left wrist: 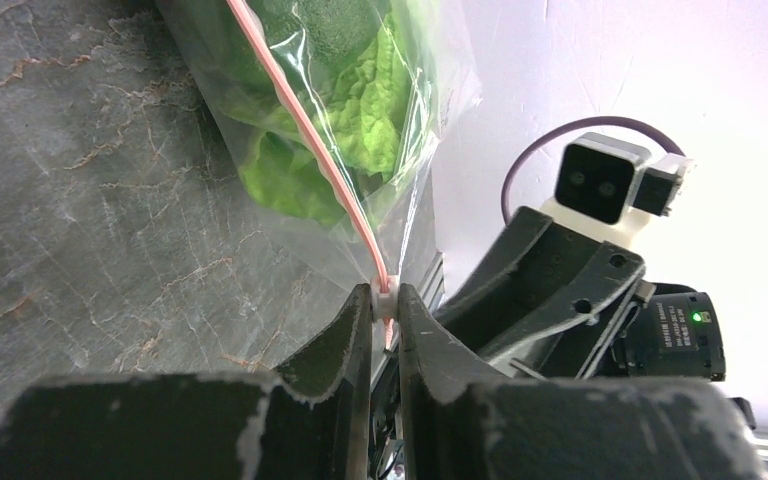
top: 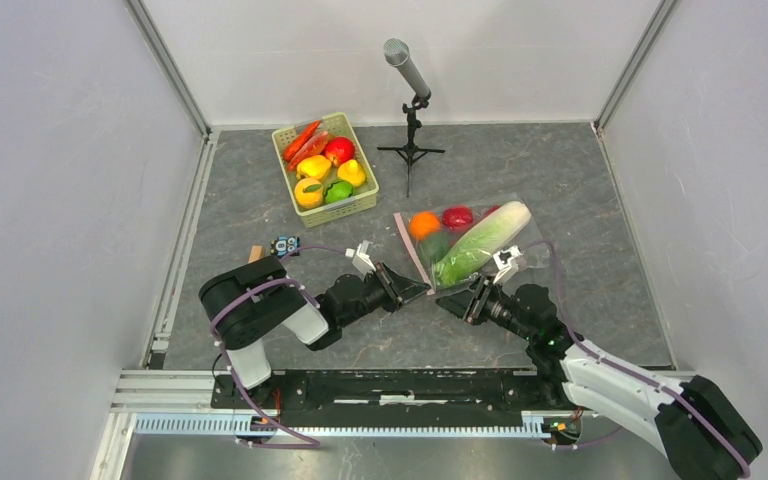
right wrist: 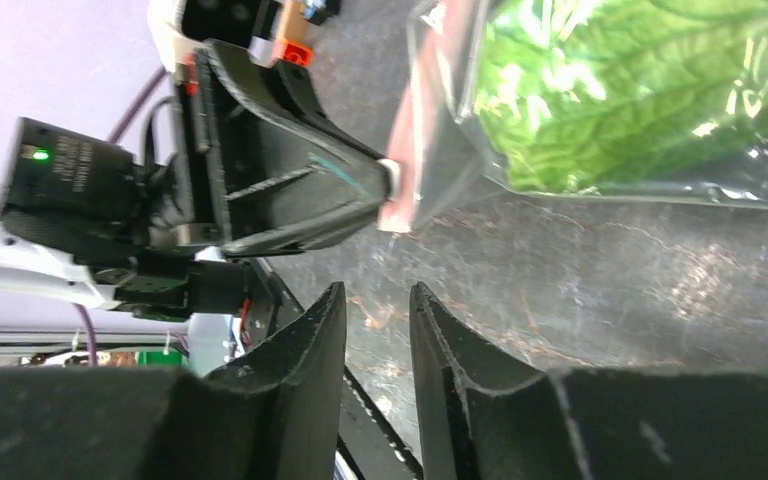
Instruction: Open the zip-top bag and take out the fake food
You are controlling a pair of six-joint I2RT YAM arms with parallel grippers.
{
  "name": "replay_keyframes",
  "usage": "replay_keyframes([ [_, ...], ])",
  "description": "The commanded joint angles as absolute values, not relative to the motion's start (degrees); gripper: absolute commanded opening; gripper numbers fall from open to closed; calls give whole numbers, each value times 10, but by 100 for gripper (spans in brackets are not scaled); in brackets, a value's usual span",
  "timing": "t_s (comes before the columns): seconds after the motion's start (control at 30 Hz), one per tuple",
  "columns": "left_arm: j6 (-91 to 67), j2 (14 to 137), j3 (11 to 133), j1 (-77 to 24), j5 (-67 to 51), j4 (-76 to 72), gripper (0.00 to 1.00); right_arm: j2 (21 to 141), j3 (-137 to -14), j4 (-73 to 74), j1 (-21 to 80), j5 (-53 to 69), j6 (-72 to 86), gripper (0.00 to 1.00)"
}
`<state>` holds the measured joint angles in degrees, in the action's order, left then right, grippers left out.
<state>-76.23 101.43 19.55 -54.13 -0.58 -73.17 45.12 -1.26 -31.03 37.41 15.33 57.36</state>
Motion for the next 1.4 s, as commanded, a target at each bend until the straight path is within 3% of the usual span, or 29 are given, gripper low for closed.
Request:
replay_keyframes([
  [0.0, -748, 990, 200, -544, -16, -747, 18, 511, 61, -376, 376, 158, 572, 36],
  [0.3, -757, 992, 205, -545, -29, -748, 18, 626, 36, -502, 376, 191, 583, 38],
  [0.97, -769, 994, 201, -549, -40, -760, 18, 680, 33, -597, 375, 175, 620, 39],
  [1.17, -774, 998, 200, -553, -40, -769, 17, 693, 41, -616, 375, 165, 628, 31],
  [1.37, -776, 998, 196, -557, -40, -773, 17, 708, 52, -629, 374, 156, 622, 15],
])
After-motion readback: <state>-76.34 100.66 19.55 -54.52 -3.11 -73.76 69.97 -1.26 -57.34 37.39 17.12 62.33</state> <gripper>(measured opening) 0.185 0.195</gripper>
